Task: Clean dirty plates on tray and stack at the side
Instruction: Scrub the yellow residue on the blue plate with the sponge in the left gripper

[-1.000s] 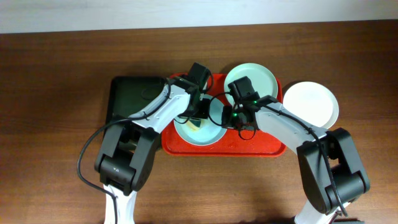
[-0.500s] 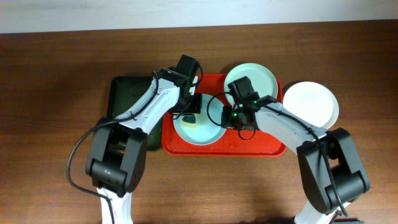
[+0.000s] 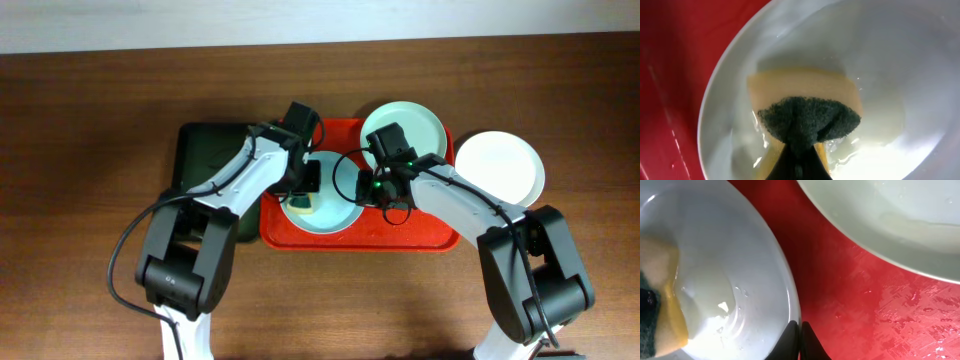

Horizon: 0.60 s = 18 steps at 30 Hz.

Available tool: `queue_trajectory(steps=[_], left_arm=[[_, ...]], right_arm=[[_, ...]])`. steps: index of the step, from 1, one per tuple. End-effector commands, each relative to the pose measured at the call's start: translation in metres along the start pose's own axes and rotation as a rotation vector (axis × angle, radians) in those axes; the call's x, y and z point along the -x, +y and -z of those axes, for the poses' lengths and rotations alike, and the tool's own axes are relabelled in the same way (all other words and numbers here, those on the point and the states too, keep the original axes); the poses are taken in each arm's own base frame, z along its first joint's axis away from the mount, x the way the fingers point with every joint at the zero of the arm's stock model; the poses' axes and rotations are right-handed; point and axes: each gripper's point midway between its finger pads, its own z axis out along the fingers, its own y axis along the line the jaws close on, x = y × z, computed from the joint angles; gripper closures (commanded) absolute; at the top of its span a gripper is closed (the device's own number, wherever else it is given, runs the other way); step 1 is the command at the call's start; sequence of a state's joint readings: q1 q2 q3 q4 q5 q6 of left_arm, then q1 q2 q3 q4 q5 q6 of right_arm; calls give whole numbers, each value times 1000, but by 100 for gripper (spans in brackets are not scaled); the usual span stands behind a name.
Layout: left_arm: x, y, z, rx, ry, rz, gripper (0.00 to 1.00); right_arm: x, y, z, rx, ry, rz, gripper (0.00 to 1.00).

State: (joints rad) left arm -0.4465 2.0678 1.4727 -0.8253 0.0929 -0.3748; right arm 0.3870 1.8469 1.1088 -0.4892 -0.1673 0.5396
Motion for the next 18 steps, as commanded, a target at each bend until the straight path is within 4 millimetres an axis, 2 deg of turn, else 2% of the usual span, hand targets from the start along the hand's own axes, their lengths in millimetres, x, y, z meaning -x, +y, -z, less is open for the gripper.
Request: queue_trajectory(steps=[1,10,12,14,18], left_arm=[[-20,8,-8,30,44,22,100],[-19,-9,-13,-77,41,37,100],[-20,-20,-11,-135,54,35,100],[-20,-32,-9,-202,64,31,95],[-14,-42,-7,-257,44,22,100]], right_arm=[[-6,-1,-5,-5,21,3,96],[-6,-1,-5,-5,21,3,96],[-6,-1,-5,-5,21,3,96],[-6,-1,-5,-4,20,3,96],[-6,-1,-5,-5,21,3,96]])
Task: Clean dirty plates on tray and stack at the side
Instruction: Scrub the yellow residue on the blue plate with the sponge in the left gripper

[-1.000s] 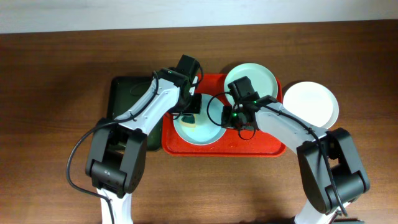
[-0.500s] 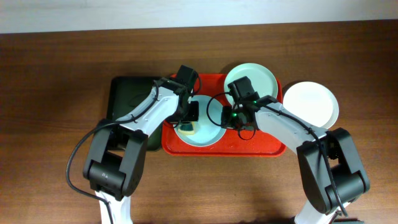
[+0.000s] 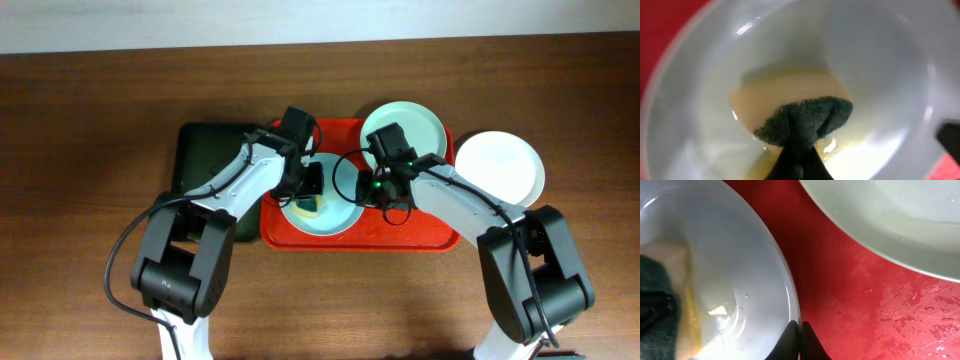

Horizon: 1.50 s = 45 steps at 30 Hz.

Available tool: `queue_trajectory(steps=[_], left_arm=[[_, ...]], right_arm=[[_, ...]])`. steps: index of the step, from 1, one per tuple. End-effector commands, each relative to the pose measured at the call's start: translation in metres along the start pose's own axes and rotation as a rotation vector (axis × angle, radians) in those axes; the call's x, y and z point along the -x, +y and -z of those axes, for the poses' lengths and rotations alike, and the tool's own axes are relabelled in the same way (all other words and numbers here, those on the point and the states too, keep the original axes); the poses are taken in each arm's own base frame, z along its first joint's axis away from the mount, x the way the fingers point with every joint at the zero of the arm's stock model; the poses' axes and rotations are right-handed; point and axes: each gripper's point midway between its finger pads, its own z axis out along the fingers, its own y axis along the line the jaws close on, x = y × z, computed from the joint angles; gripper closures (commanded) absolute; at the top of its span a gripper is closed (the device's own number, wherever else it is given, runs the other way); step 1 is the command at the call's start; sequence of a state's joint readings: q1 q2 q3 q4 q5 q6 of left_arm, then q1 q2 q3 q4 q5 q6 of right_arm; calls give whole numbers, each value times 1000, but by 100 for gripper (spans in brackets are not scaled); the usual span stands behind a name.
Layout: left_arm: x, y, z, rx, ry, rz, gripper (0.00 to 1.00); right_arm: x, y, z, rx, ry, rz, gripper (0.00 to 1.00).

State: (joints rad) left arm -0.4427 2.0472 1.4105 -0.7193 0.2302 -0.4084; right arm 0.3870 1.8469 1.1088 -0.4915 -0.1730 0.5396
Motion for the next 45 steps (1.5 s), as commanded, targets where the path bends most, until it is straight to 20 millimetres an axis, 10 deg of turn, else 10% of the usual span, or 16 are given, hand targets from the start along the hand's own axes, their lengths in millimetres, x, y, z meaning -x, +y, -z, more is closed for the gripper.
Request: queue_trajectory(steps=[1,13,30,45], left_arm=[[-10,-21,-6,-117,45,-5,100],[41,-11,83,-5,-240,-38,100],[11,40,6,178,-45,11,100],[-7,20,-14,156,-42,-14,100]], right_arm=[[-5,-1,-6,-8,16,3,96],[-5,-2,-6,-9,16,3,96],[-5,-2,-5,-9,16,11,96],[-5,-2,-5,-9,16,11,96]])
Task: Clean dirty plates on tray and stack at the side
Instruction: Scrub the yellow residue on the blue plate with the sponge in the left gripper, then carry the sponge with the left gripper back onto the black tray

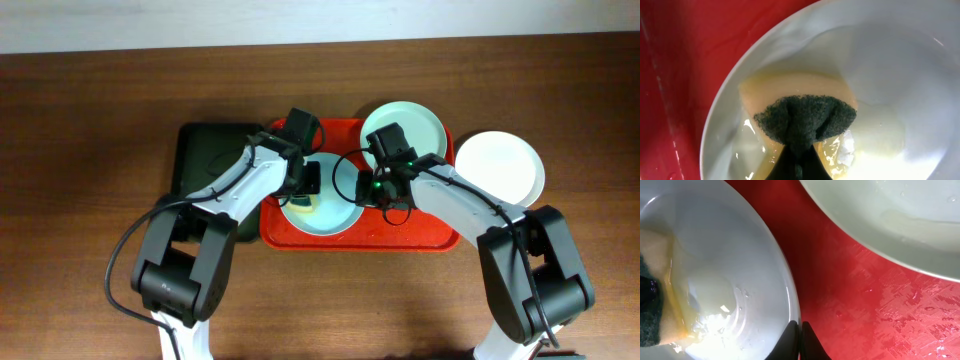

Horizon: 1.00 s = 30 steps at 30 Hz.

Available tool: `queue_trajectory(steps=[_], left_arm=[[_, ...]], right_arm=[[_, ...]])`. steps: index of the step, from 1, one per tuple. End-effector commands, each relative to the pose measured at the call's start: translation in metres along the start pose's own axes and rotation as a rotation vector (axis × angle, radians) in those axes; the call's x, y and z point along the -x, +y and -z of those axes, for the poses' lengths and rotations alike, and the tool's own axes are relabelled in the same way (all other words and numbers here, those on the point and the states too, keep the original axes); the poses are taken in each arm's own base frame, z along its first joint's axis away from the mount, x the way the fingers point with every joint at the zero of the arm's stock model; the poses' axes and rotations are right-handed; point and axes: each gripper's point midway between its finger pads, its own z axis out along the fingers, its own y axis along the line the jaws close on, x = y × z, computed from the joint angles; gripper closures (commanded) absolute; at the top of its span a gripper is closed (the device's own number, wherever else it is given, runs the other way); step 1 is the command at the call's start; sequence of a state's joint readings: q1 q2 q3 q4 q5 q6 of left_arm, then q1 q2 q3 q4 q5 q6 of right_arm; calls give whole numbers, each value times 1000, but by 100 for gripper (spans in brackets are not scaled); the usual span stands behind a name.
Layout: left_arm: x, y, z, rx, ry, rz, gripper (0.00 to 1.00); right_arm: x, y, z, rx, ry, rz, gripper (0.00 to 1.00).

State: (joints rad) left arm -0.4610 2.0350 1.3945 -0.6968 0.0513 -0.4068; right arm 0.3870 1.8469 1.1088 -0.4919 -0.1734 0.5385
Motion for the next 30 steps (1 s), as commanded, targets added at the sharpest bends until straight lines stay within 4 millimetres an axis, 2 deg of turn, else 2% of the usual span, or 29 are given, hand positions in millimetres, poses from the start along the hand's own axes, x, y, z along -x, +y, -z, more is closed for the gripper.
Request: queue_trajectory(steps=[1,6,12,17,20,24,27,30], left_arm=[[-20,-4,-16,-7,42,4,100],[-28,-28,-17,-147,83,2,100],[-29,-55,-11,-302,104,-7,100],[-32,-66,-9,-337,112,-22,100],[-27,-71,-6,-365,98,-27,100],[-7,-60,8,-316,15,-20,100],[15,-38,33,-246,-89,-2,100],[40,-9,68,-171,-216,35,100]], right_arm=[[-5,-2,-6,-9,16,9,96],[-5,-2,-6,-9,16,10,96],[-5,-2,-6,-9,16,10,96],[-5,-2,-6,-9,16,10,96],[-5,-2,-5,-9,17,9,96],[-6,-2,-5,-11,19,9,96],[-6,-2,-5,-11,19,9,96],[-6,-2,-5,-11,19,9,96]])
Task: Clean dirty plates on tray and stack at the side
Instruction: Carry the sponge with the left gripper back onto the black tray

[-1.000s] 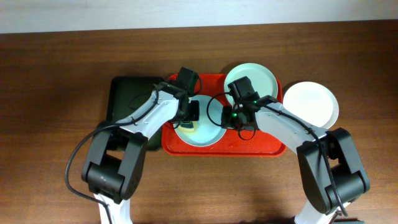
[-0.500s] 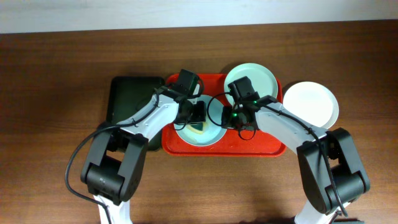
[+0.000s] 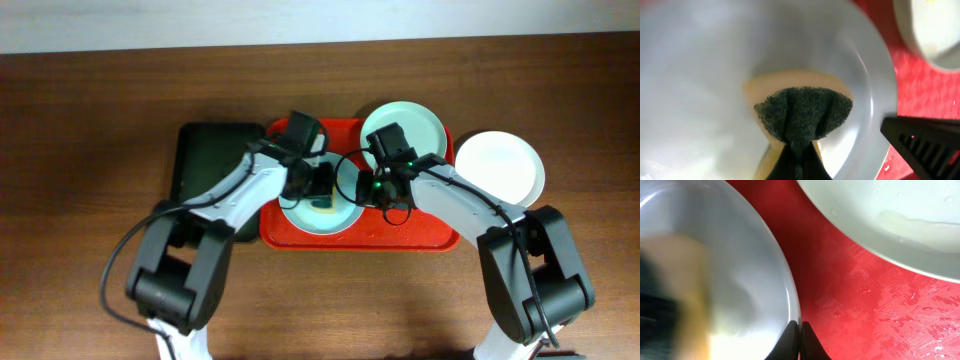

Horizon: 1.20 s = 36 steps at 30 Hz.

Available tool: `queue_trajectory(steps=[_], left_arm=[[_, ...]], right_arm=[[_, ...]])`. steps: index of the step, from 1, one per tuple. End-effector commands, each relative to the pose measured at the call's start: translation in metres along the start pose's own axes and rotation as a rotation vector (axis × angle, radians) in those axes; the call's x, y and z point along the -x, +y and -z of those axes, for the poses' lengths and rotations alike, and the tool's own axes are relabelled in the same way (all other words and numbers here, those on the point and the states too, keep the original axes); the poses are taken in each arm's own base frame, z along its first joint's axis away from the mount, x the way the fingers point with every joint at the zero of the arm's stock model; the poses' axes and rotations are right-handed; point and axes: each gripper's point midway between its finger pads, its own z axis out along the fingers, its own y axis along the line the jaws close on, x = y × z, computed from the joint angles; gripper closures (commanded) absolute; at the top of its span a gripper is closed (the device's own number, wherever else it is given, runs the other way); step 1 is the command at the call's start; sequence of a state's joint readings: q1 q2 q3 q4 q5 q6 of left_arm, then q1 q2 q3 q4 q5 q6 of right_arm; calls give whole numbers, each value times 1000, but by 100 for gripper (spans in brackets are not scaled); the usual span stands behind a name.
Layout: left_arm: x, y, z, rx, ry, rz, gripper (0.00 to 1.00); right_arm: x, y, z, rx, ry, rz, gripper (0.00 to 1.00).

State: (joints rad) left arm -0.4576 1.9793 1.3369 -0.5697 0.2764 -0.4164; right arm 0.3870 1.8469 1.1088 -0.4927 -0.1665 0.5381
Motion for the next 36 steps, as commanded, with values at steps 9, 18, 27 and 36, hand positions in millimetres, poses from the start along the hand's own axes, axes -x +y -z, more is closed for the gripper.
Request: queue_trajectory(steps=[9,18,27,36], left_arm=[[57,99,120,213,-278,121,100],[30,198,142,416,-207,229,100],[9,222,109,463,-223,235,100],[0,212,96,383,-190,232,100]], right_arm=[[-7,-1,-5,-5,22,9,96],[-5,-4,-5,-21,12,9,96],[-5,-5,-5,-27,14,8,96],[-6,-6,-5,-31,14,8,95]])
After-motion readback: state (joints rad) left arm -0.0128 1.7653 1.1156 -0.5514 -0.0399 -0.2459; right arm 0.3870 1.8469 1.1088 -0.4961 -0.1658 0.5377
